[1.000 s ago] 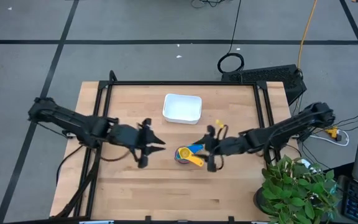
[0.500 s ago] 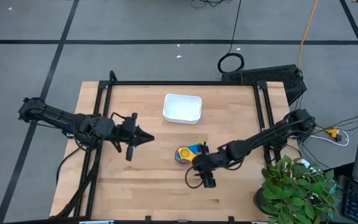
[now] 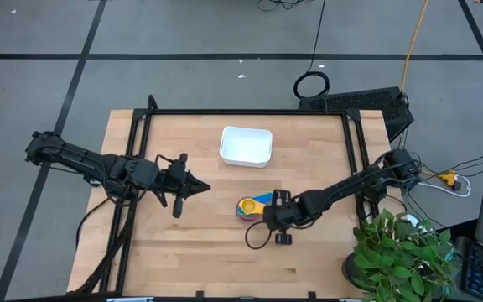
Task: Nest measuring cups in basket
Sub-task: Stack the yellow measuring cup on top of the dark blue measuring cup
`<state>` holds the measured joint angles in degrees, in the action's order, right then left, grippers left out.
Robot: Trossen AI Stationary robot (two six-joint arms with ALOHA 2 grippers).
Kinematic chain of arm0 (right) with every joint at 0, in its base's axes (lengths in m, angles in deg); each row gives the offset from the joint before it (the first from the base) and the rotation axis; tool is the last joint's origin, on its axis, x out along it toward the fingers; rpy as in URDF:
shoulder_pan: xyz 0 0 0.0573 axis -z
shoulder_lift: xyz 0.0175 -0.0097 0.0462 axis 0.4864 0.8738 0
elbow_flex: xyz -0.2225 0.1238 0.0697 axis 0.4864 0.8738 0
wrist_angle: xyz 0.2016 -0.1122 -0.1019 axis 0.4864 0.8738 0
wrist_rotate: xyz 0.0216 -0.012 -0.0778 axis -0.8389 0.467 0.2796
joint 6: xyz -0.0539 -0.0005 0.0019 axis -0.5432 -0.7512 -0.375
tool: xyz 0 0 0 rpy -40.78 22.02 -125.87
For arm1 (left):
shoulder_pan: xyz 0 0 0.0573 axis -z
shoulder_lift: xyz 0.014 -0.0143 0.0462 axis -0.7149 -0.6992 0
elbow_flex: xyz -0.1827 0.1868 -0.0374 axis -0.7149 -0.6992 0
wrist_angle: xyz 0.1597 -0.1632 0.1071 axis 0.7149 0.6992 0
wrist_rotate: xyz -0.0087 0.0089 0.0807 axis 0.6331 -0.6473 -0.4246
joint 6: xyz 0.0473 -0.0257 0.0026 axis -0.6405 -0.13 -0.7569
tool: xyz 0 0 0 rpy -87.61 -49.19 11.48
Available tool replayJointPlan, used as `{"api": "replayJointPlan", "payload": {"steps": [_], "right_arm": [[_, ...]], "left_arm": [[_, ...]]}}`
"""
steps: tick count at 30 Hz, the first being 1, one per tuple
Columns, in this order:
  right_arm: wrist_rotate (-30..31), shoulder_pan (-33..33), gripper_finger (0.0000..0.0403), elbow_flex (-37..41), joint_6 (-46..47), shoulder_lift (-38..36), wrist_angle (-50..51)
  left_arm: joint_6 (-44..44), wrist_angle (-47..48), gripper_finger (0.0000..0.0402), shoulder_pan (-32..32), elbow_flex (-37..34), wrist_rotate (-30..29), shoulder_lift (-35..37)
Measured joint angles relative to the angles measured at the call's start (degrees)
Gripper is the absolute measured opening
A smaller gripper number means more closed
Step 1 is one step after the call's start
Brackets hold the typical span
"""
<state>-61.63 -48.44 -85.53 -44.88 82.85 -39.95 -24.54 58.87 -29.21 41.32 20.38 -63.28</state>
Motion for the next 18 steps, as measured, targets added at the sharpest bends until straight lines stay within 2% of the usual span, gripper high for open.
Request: {"api": "replayJointPlan", "payload": {"steps": [11, 14, 18], "right_arm": [[7.70, 4.34, 0.0002, 0.00, -0.13, -0.59, 3.43], [7.78, 5.20, 0.0002, 0.00, -0.47, -0.61, 4.13], [4.36, 5.32, 0.0002, 0.02, -2.41, -2.63, 6.75]], "left_arm": [[-1.30, 0.53, 0.0003, 0.04, 0.00, 0.22, 0.00], [-1.36, 0.57, 0.0010, 0.04, 0.00, 0.77, 0.00], [-1.38, 1.08, 0.0025, 0.04, 0.00, 0.92, 0.02]]}}
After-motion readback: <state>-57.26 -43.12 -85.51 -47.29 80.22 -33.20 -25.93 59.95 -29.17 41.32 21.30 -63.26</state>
